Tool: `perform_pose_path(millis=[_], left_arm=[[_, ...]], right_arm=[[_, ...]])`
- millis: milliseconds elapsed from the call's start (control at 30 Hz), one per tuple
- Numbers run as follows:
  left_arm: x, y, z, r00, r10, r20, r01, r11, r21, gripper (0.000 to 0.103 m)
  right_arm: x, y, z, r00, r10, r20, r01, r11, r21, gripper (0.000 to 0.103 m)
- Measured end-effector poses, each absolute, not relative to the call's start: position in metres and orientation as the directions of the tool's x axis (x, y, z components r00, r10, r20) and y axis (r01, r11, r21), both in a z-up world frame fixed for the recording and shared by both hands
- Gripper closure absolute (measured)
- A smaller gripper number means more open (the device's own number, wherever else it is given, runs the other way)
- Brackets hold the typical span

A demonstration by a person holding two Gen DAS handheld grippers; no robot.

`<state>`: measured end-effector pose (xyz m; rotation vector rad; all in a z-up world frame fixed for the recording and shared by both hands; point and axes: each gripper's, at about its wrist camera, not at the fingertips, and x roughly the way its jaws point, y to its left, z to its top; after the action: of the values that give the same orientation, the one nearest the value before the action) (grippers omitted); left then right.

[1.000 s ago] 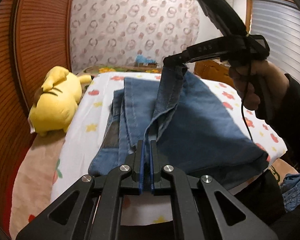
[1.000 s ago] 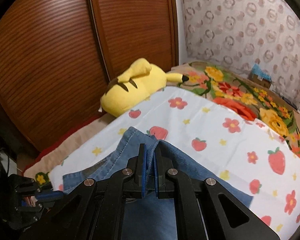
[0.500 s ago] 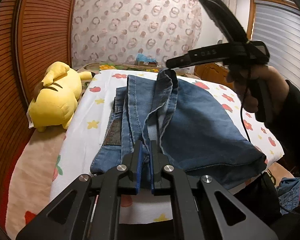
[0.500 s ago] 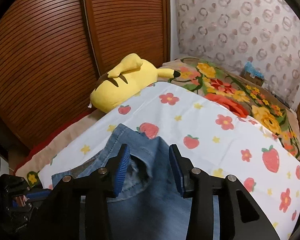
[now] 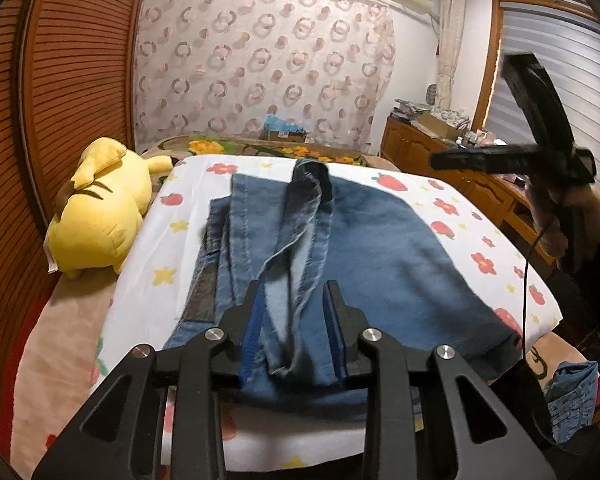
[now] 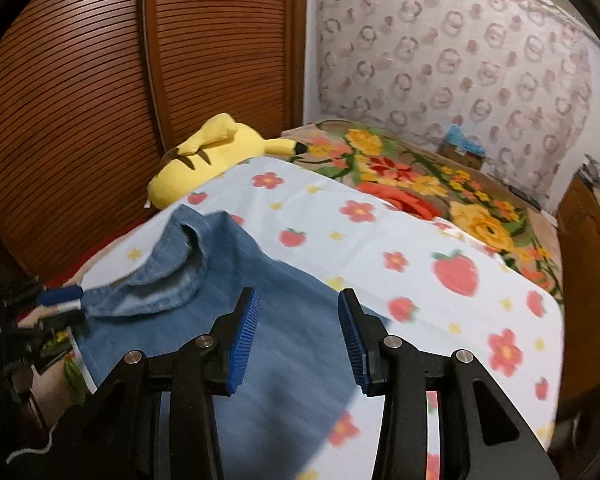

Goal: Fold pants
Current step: 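Open both tools and release the folded jeans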

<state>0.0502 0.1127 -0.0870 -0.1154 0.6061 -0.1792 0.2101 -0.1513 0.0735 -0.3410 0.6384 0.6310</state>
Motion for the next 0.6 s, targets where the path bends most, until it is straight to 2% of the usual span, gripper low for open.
perform_pose_path(millis=[267,400,600], left_arm=[[0.067,0.095,-0.101,0.776,-0.176,-0.606,0.141,0.984,-0.106,0.072],[0.075,0.099,-0.112,0.757,-0.142,-0.638,0.106,0.99,-0.094,0.072],[0.072,0.117,-0.121,0.768,-0.069,-0.636,0.03,0.997,-0.071,0.072]], right_arm=[[0.191,-0.189,0.04,0.584,0.422,-0.693,-0.615,0.787,-0.039,0.06],[0.187,-0.193,0.015,0.55,0.424,-0.719,-0.614,0.789,-0.005,0.06],[0.188,-0.196,-0.004,0.543,0.413,-0.731,-0.604,0.797,0.002,0.06]])
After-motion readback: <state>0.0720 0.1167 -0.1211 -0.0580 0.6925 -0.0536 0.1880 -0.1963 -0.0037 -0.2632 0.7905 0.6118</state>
